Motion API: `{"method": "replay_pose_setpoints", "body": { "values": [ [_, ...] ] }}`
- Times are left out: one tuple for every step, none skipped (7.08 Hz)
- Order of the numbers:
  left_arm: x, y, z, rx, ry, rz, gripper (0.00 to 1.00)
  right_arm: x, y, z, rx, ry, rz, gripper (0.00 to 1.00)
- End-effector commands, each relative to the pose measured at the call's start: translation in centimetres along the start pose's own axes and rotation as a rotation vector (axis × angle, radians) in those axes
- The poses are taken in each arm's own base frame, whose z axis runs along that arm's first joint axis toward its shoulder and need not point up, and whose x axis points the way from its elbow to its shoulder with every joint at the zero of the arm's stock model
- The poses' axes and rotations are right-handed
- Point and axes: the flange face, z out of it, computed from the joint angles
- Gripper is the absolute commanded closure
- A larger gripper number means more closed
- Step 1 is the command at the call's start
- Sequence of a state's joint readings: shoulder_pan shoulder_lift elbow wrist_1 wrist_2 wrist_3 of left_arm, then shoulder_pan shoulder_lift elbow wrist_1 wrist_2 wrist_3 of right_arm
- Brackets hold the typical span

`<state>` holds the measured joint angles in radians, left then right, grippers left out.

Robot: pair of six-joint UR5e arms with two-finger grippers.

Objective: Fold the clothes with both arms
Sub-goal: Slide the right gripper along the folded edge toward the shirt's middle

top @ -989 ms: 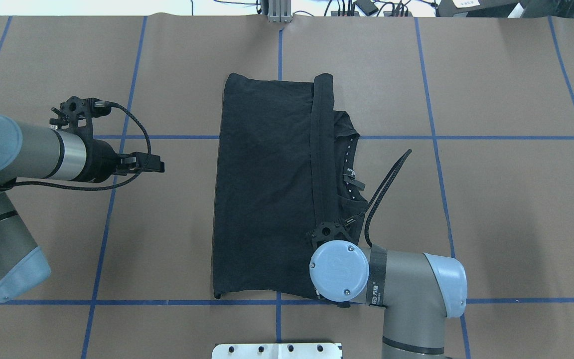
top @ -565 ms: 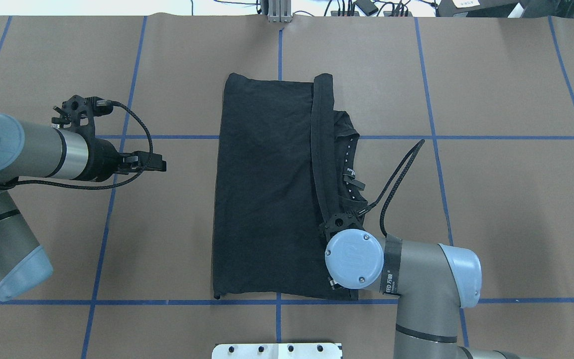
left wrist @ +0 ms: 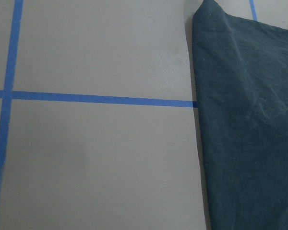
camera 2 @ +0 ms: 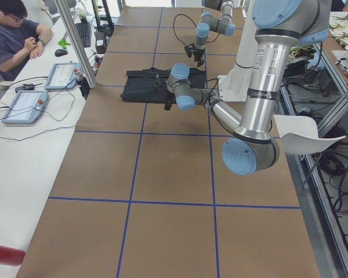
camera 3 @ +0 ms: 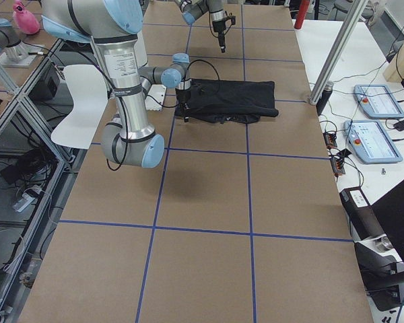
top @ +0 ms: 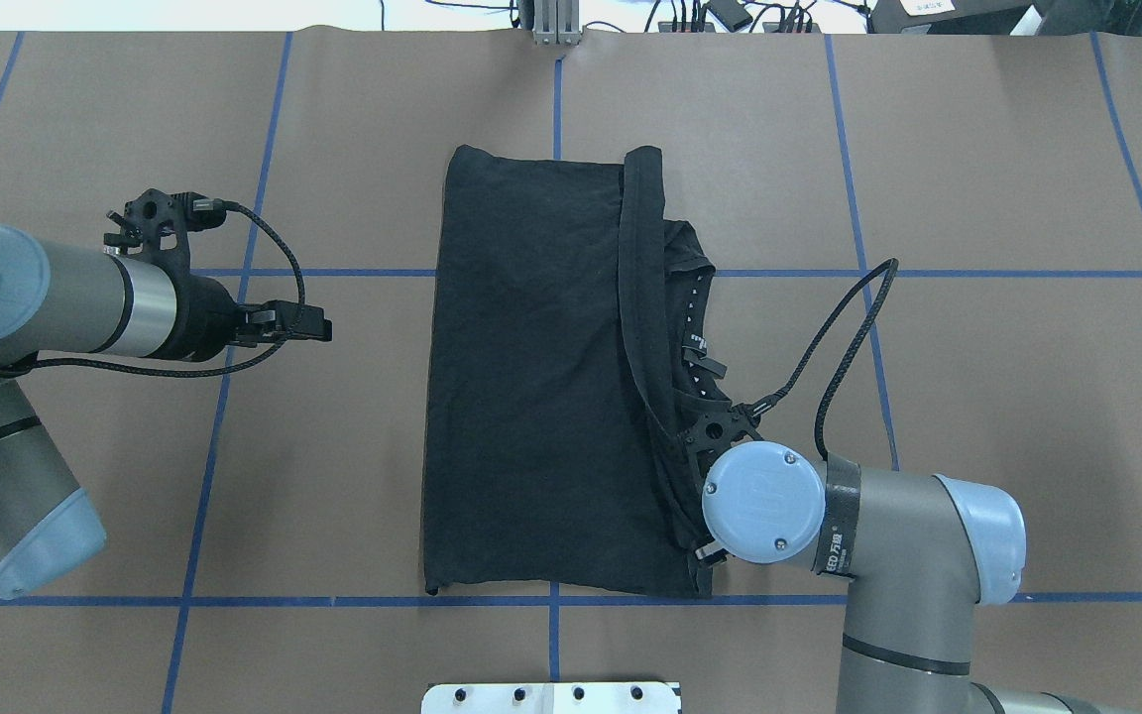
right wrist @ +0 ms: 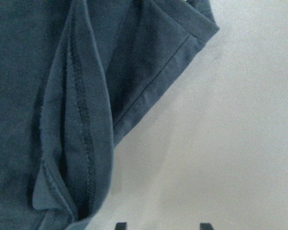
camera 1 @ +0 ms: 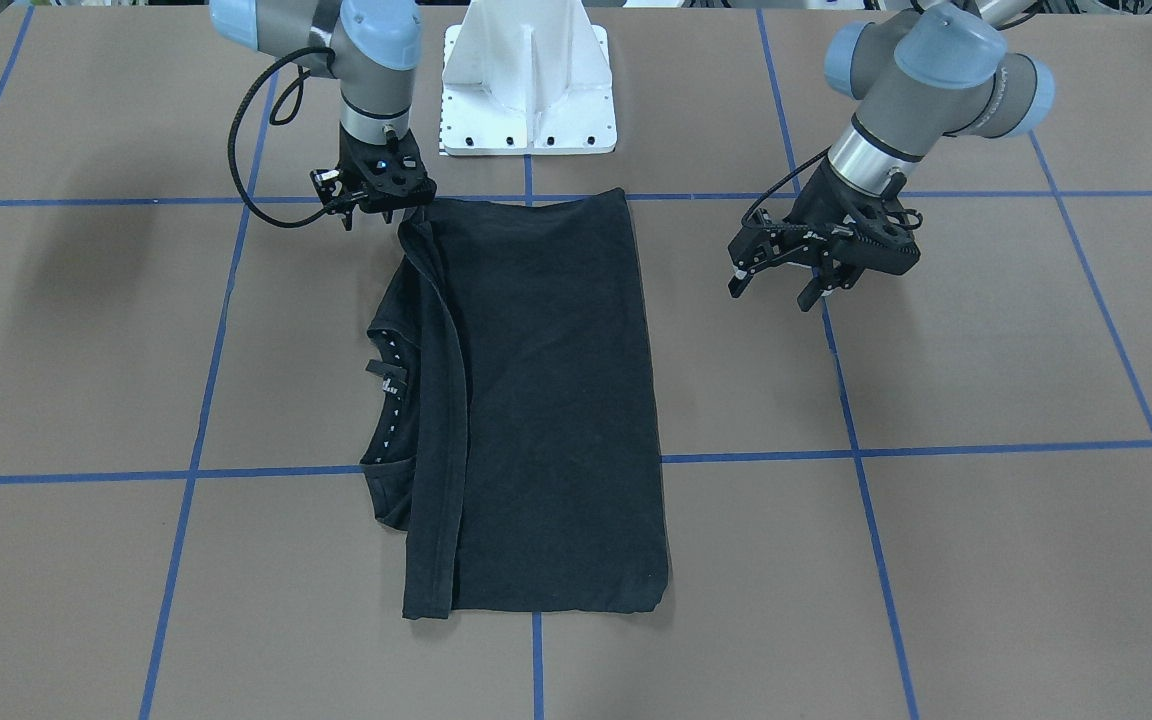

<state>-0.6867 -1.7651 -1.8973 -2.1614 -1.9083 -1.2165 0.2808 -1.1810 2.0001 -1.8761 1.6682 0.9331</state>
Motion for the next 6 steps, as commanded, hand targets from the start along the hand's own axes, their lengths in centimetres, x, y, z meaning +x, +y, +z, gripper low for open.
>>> {"method": "replay_pose_setpoints", "body": {
  "values": [
    [0.1, 0.0, 0.1, -0.001, 0.001, 0.001, 0.0, 0.0, -2.9, -2.7, 0.038, -0.042, 0.002, 0.37],
    [0.5, -0.2, -0.1, 0.004, 0.009, 0.003, 0.0, -1.8, -5.0, -4.4, 0.063, -0.066, 0.007, 0.37],
    [0.4, -0.1, 0.1, 0.001, 0.005, 0.002, 0.0, -3.4, -6.4, -5.0, 0.072, -0.073, 0.008, 0.36],
    [0.3, -0.2, 0.2, 0.001, 0.002, 0.001, 0.0, -4.2, -7.4, -4.2, 0.061, -0.057, 0.006, 0.36],
    [0.3, -0.2, 0.2, 0.002, 0.003, 0.001, 0.0, -4.2, -7.7, -3.4, 0.053, -0.042, 0.003, 0.36],
    [0.4, -0.2, 0.2, -0.001, 0.004, 0.002, 0.0, -3.9, -7.9, -3.3, 0.054, -0.038, -0.003, 0.35]
  ]
}}
